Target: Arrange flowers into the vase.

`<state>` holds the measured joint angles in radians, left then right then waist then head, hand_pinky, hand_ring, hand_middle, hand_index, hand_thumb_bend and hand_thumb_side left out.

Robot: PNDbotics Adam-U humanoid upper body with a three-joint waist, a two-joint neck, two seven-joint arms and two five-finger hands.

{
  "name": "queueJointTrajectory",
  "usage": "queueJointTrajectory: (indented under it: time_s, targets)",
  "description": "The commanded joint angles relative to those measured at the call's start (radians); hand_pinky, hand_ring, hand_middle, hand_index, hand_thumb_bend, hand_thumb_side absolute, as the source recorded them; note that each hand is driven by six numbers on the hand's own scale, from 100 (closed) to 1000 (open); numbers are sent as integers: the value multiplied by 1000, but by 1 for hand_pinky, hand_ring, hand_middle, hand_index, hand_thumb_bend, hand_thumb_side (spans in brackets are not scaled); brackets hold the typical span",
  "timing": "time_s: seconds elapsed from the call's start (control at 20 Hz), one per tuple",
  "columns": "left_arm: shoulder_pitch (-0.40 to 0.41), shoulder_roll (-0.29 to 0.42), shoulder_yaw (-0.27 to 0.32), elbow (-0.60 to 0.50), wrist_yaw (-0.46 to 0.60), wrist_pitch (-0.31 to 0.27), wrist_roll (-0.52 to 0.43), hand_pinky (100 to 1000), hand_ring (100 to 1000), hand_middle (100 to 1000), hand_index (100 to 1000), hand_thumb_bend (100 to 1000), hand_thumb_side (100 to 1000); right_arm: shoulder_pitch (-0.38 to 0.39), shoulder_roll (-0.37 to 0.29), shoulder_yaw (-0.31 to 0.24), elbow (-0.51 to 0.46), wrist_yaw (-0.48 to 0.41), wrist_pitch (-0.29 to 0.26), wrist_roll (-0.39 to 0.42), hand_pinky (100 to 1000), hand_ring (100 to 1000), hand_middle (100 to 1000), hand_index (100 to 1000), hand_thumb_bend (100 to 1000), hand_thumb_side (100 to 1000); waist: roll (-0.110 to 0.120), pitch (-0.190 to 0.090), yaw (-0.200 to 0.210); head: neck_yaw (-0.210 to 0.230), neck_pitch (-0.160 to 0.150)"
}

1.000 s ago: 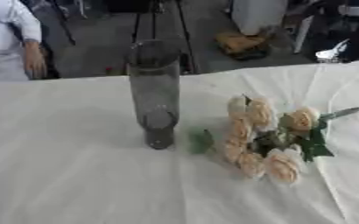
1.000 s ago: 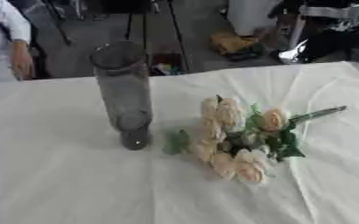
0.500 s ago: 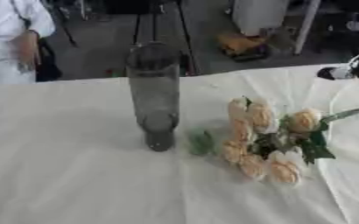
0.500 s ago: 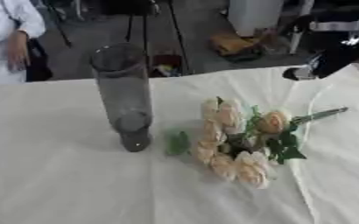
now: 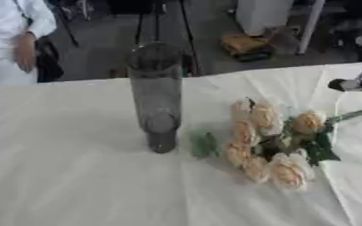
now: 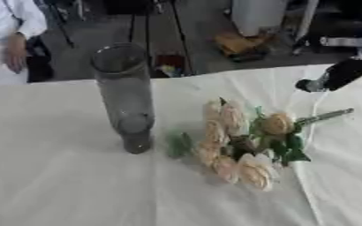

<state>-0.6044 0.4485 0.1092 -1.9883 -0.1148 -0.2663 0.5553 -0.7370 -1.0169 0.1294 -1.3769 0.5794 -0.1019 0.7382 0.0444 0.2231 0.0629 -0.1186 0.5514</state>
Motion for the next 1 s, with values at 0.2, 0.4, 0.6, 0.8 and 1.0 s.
queueJointTrajectory:
  time_s: [0.2,0.4,0.6,0.8,1.0]
  targets:
    - [-14,17,8,-12,3,-1,4,871,950,923,967,108,1000,-2,-51,-13,21,-3,-12,-31,871,1000,1000,1000,390,422,-1,-13,3,-4,-10]
    - [-17,17,8,-12,3,-2,5,871,950,921,967,107,1000,36,-65,-4,21,-9,-19,-25,872,1000,1000,1000,401,394,1,-5,5,-7,-18]
    - [-19,17,9,-12,4,-2,6,871,950,921,967,107,1000,64,-73,-2,19,-13,-20,-27,871,1000,1000,1000,394,384,3,-1,6,-8,-22]
    - [-19,17,10,-12,3,-2,7,871,950,921,967,107,1000,79,-78,2,21,-16,-23,-24,871,1000,1000,1000,368,365,5,2,6,-11,-25]
    - [-19,18,10,-12,3,-1,9,872,949,921,967,106,1000,104,-93,0,15,-24,-27,-19,875,1000,1000,1000,355,361,7,5,4,-11,-27]
